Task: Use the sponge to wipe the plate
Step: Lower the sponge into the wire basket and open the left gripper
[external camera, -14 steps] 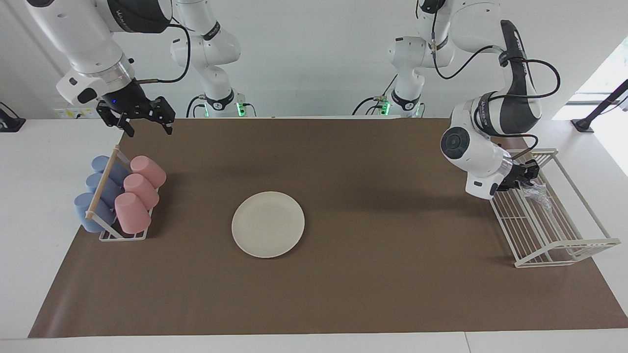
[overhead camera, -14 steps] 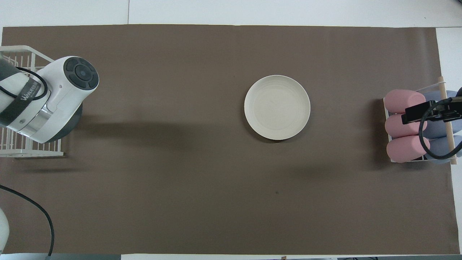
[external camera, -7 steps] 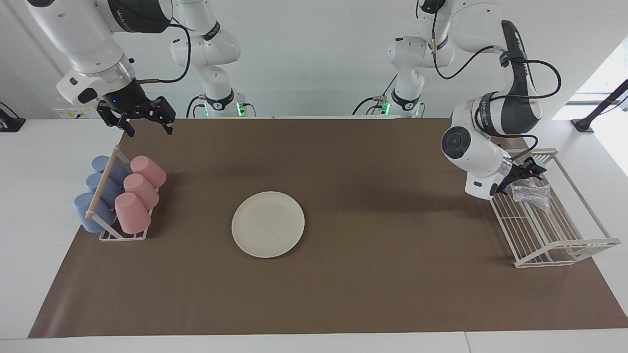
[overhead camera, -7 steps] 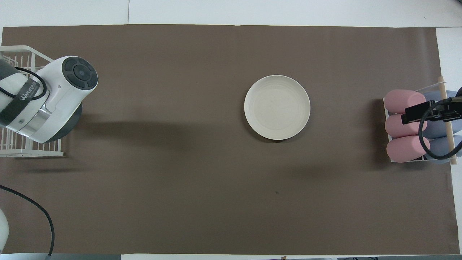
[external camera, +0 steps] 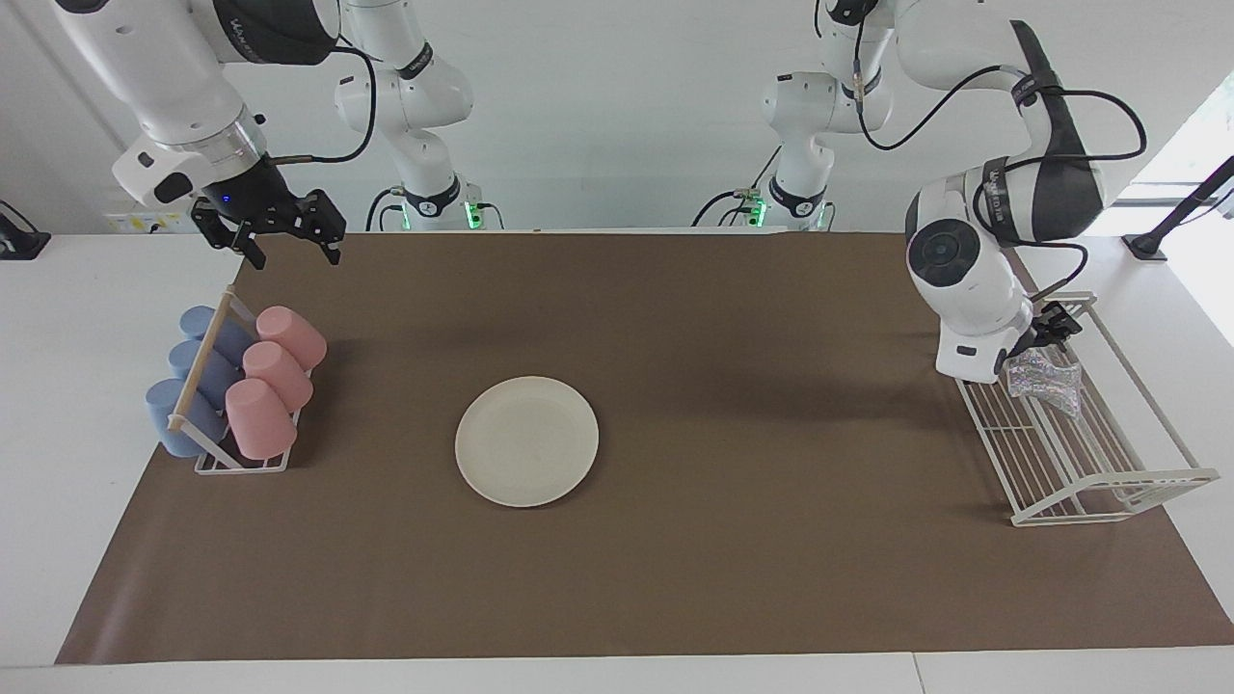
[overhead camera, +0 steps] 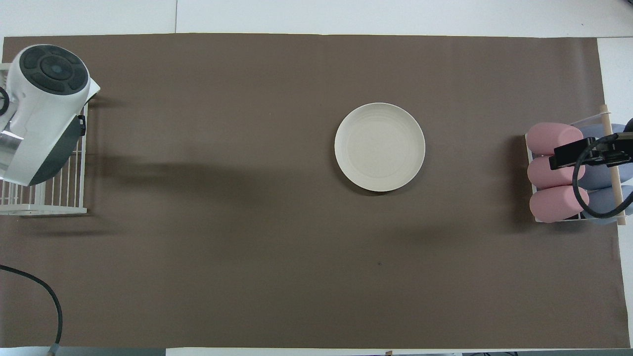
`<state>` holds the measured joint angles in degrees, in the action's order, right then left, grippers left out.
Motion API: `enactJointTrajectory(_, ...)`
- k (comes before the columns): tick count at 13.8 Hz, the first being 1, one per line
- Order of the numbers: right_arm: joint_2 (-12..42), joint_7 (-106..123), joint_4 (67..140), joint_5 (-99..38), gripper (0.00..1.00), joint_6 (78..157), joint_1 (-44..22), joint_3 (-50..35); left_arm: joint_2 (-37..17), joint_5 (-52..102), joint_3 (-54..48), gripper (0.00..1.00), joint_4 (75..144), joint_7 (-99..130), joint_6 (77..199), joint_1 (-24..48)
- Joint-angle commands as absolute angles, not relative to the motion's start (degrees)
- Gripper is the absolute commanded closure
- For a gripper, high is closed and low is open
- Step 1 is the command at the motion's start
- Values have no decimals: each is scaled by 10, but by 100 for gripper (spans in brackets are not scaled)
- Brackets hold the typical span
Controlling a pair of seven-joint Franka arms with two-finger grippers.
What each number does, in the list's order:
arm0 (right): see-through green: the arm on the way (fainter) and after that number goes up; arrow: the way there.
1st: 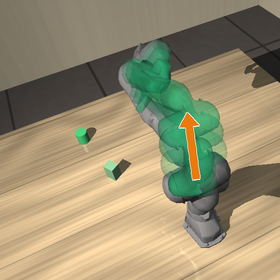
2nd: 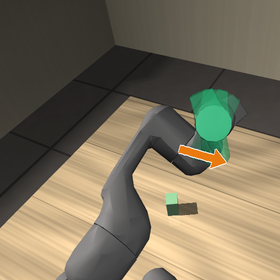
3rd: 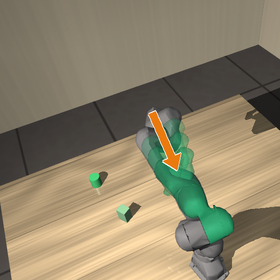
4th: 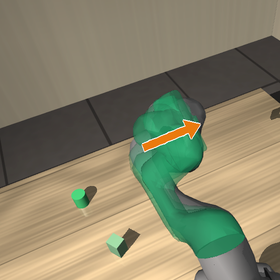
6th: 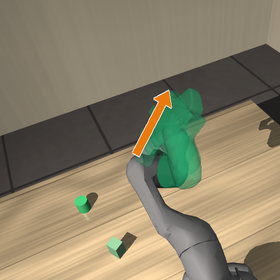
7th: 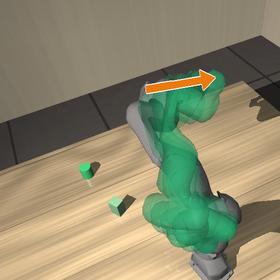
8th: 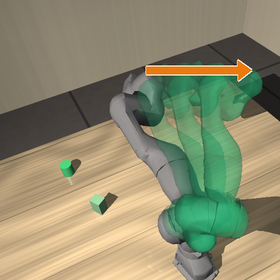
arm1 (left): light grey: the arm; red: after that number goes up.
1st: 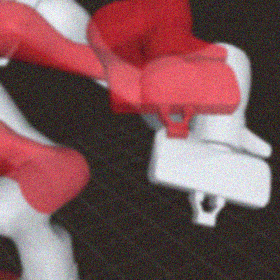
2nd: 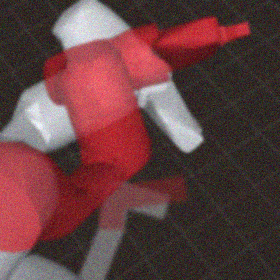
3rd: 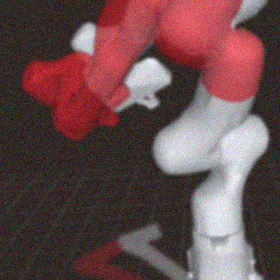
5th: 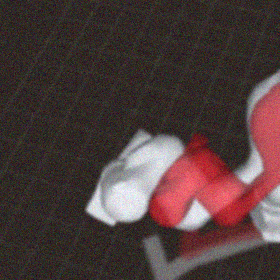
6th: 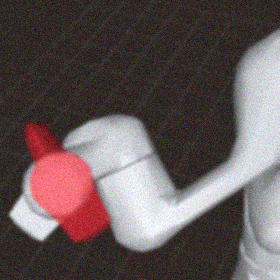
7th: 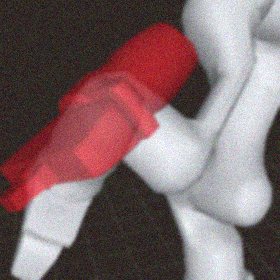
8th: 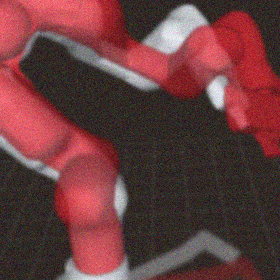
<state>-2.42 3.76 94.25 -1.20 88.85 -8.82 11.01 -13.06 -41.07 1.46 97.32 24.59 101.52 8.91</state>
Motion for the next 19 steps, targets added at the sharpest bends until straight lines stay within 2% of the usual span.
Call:
enactJointTrajectory(1, -26, 23, 943, -6, 0, 894, -91, 108, -127, -333, 15, 0, 913, 229, 970, 84)
enactJointTrajectory(3, -26, 21, 943, -6, 0, 894, -91, 108, -120, -277, 21, 0, 884, 227, 943, 81)
enactJointTrajectory(10, -26, 16, 943, -6, 0, 894, -91, 108, -3, -86, 21, 0, 892, 151, 858, 48)
enactJointTrajectory(15, -26, 15, 943, -6, 0, 894, -91, 108, 74, 5, 20, 0, 978, 144, 844, 36)
enactJointTrajectory(19, -26, 15, 943, -6, 0, 893, -91, 108, 50, 18, 7, 0, 977, 141, 888, 17)
